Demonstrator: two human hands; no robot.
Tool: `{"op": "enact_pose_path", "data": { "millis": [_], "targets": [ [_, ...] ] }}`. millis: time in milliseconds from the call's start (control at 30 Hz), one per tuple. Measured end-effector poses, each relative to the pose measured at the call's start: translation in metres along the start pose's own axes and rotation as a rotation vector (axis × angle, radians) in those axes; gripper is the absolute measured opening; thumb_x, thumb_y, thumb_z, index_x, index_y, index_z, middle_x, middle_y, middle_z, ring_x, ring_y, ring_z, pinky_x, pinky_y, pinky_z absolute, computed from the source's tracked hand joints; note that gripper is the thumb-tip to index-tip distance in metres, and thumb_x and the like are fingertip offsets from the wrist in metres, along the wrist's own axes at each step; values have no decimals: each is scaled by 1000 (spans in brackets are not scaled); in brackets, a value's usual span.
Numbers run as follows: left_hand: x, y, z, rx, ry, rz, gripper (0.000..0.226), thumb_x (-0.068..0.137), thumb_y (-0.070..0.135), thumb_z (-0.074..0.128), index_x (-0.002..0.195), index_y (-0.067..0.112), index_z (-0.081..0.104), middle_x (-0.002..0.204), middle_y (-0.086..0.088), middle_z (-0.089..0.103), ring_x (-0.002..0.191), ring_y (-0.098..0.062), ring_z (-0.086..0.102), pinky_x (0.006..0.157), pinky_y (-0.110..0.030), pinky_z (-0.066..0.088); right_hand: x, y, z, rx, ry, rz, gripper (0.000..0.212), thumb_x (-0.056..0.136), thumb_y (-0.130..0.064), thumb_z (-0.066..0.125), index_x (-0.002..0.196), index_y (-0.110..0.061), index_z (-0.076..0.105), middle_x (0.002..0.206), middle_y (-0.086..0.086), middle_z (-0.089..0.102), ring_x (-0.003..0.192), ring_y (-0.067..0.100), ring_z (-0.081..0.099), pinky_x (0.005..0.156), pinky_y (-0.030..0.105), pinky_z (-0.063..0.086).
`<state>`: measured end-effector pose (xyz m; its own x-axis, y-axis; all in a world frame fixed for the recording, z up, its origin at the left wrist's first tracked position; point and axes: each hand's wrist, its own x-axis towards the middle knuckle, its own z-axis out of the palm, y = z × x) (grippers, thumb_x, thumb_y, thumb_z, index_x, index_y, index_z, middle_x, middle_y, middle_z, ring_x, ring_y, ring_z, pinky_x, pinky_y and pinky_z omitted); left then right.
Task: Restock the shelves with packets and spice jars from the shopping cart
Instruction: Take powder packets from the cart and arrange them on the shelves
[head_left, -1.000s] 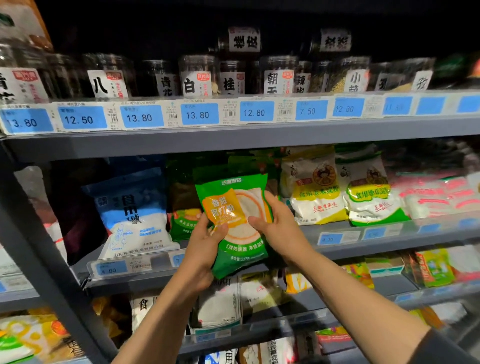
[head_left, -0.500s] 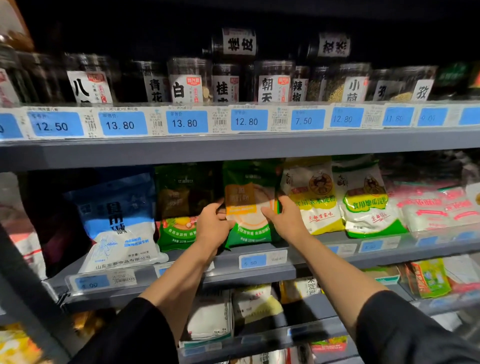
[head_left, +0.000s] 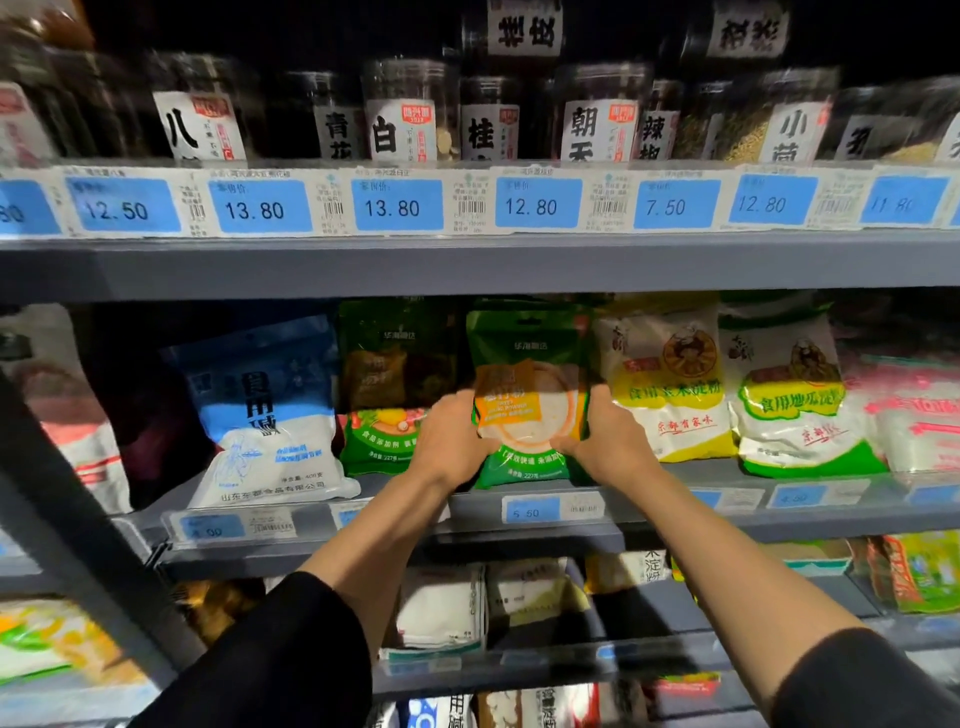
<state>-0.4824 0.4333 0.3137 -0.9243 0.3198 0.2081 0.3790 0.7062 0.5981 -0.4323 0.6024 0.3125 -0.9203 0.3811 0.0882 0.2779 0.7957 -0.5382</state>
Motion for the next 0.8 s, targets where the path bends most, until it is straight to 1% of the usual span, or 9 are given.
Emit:
{"op": "enact_pose_path", "data": {
  "millis": [67,167,267,367,467,533,667,733,800],
  "targets": [
    [-3,-5,0,-59,15,3,42,78,14,79,113,8,58,110,-10,64,99,-26,63,90,-39,50,-12,-6,4,-85,162,-39,51,81,-27,73,114,-10,36,112,13,54,102,33,55,71,38,45],
    [-19,-20,-7,-24,216,5,47,79,17,78,122,10,58,111,-6,63,98,-21,62,87,-37,51,-36,-28,21,-127,434,-371,54,78,-19,73,122,-8,44,119,10,48,108,27,46,85,37,45],
    [-57,-54,-29,88,593,-18,37,84,16,72,119,12,63,113,-6,64,105,-25,59,84,-35,46,-55,-66,53,21,285,-677,38,82,-18,64,117,-7,56,121,10,53,109,28,50,90,39,47],
    [-95,-105,-51,295,816,-108,21,88,16,62,107,8,69,110,-11,68,105,-34,60,84,-41,47,-68,-111,82,33,-89,-788,38,97,-28,49,129,-9,54,143,11,44,127,32,45,102,43,41],
    [-119,-145,-61,526,713,-133,35,92,25,46,99,4,73,105,-17,71,110,-40,61,97,-44,37,-69,-144,103,-221,-271,-837,48,101,-42,30,142,-18,40,157,5,23,131,31,42,103,44,39],
    [-123,-154,-65,574,576,-152,45,93,33,37,97,8,74,101,-14,73,110,-40,61,98,-43,29,-63,-158,113,-304,-342,-848,52,102,-46,22,144,-20,36,159,3,17,136,27,36,105,45,37],
    [-113,-154,-75,655,362,-248,63,93,46,14,101,22,71,111,-1,70,120,-24,57,108,-40,29,-46,-169,128,-408,-507,-858,54,101,-45,15,149,-22,24,160,4,10,146,22,11,113,49,24],
    [-112,-154,-79,559,240,-319,65,96,50,7,130,24,56,145,-3,49,142,-23,31,118,-45,15,-47,-169,130,-413,-510,-833,54,101,-47,15,150,-25,20,160,1,9,147,22,10,114,50,22],
    [-121,-151,-79,461,206,-321,52,104,44,23,150,22,31,161,-6,18,150,-27,2,121,-43,3,-57,-163,129,-382,-385,-832,54,100,-49,20,150,-26,20,159,-1,15,145,22,15,114,49,22]
  ]
}}
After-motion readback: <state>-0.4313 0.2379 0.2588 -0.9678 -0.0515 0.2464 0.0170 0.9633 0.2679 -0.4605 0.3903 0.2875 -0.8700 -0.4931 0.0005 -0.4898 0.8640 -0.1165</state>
